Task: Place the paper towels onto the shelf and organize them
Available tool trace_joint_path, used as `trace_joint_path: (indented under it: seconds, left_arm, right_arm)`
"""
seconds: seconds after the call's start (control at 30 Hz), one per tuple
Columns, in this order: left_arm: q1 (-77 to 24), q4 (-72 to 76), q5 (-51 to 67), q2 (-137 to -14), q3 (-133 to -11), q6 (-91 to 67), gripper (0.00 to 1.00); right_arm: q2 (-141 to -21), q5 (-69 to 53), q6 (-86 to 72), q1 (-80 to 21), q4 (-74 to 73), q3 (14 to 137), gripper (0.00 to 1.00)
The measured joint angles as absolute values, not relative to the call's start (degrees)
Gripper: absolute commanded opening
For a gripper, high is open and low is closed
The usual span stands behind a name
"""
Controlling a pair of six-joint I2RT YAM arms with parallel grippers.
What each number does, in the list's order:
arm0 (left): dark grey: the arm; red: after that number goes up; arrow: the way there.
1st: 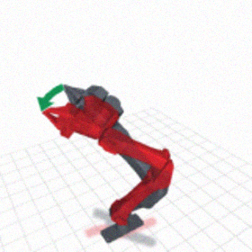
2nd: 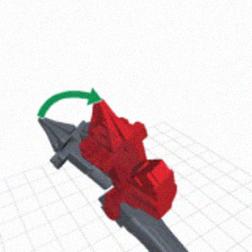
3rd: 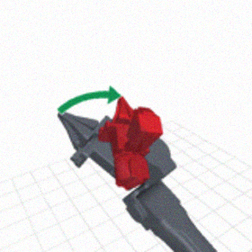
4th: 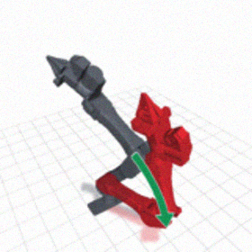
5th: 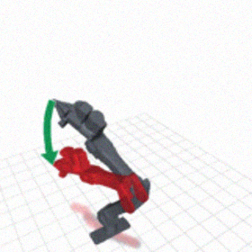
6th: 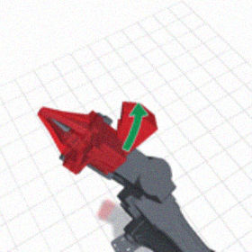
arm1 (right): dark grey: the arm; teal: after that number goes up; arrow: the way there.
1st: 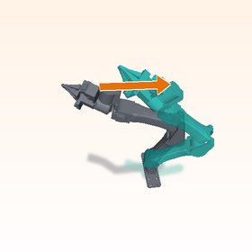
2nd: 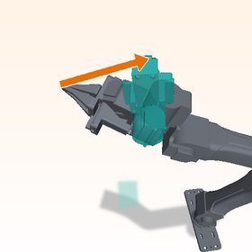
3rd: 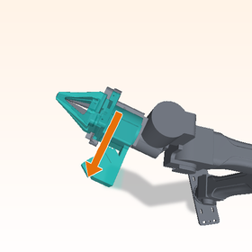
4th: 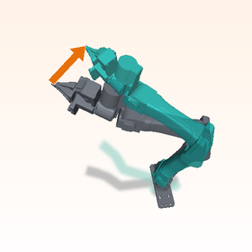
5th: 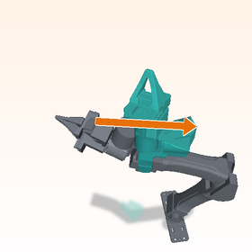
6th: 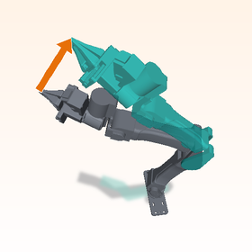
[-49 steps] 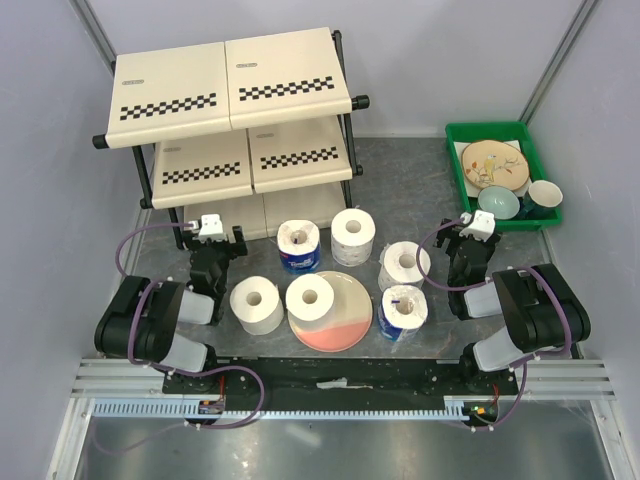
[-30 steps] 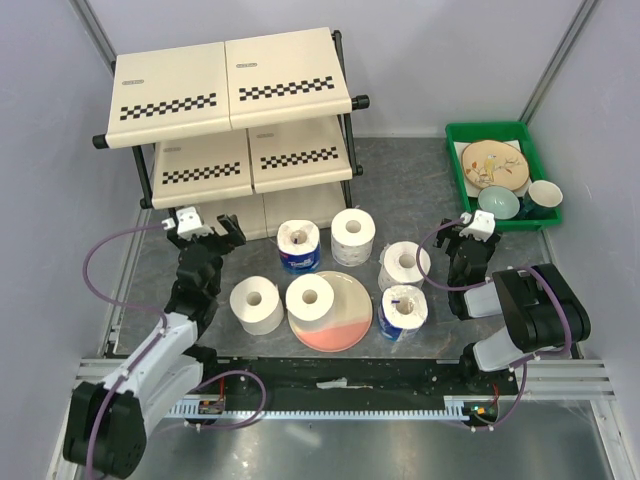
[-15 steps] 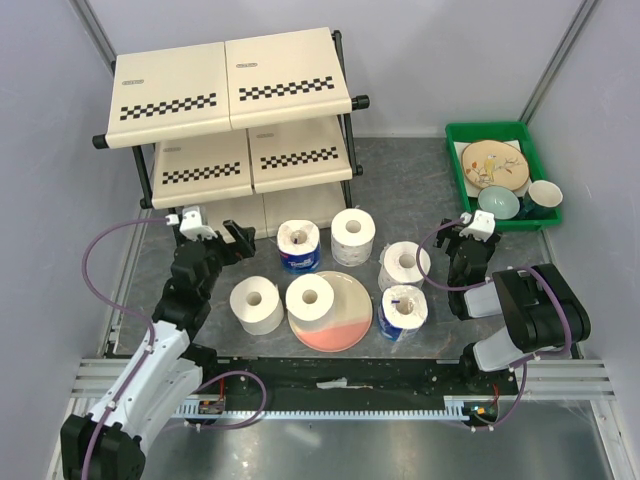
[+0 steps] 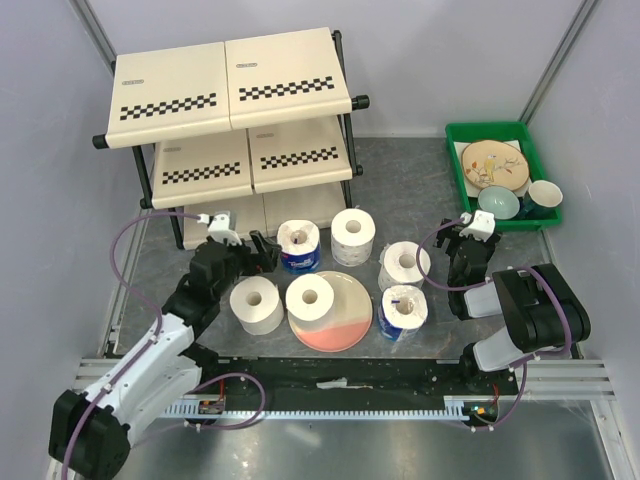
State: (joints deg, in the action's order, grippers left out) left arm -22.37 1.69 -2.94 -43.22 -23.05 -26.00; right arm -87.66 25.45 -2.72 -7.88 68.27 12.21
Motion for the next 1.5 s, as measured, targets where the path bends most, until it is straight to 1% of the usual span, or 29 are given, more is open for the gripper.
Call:
trace_joint_path:
  seconds: [0.13, 0.27, 0.77, 0.93, 1.03, 1.17, 1.3, 1.4, 1.5]
  left_arm:
    - [-27.6, 1.6, -4.9, -46.4, -24.6, -26.2, 0.97]
    - [-29.8, 1.0, -7.3, -51.1, -27.2, -26.2, 0.97]
    - [-31.0, -1.0, -13.8, -65.5, -35.4, -26.2, 0.98]
    - [-31.0, -1.3, -15.0, -69.3, -37.6, -26.2, 0.95]
    - [-31.0, -1.3, -15.4, -70.5, -38.5, -26.2, 0.90]
    - [-31.1, -1.2, -16.0, -72.4, -39.7, -26.2, 0.79]
    - [-31.3, -1.1, -16.1, -73.8, -40.6, -26.3, 0.75]
    - [-31.4, -1.0, -16.0, -74.8, -41.1, -26.4, 0.69]
    - [-31.7, -0.7, -15.9, -76.1, -41.8, -26.4, 0.66]
  right_arm:
    - [-87.7, 25.5, -2.7, -7.9, 68.3, 12.2, 0.98]
    - [-87.7, 25.5, -2.7, -7.9, 68.3, 12.2, 0.98]
    - [-87.7, 25.5, -2.7, -7.9, 68.3, 12.2, 0.98]
    - [-87.7, 25.5, -2.7, -7.9, 68.3, 12.2, 0.98]
    - [-87.7, 25.5, -2.7, -7.9, 68.3, 12.2, 0.98]
    - [-87.7, 25.5, -2.7, -7.9, 68.3, 12.2, 0.98]
    - [-87.7, 25.5, -2.7, -7.9, 68.3, 12.2, 0.98]
    - [-87.7, 25.5, -2.7, -7.9, 68.3, 12.2, 0.98]
    - [-87.7, 25.5, -2.7, -7.9, 68.3, 12.2, 0.98]
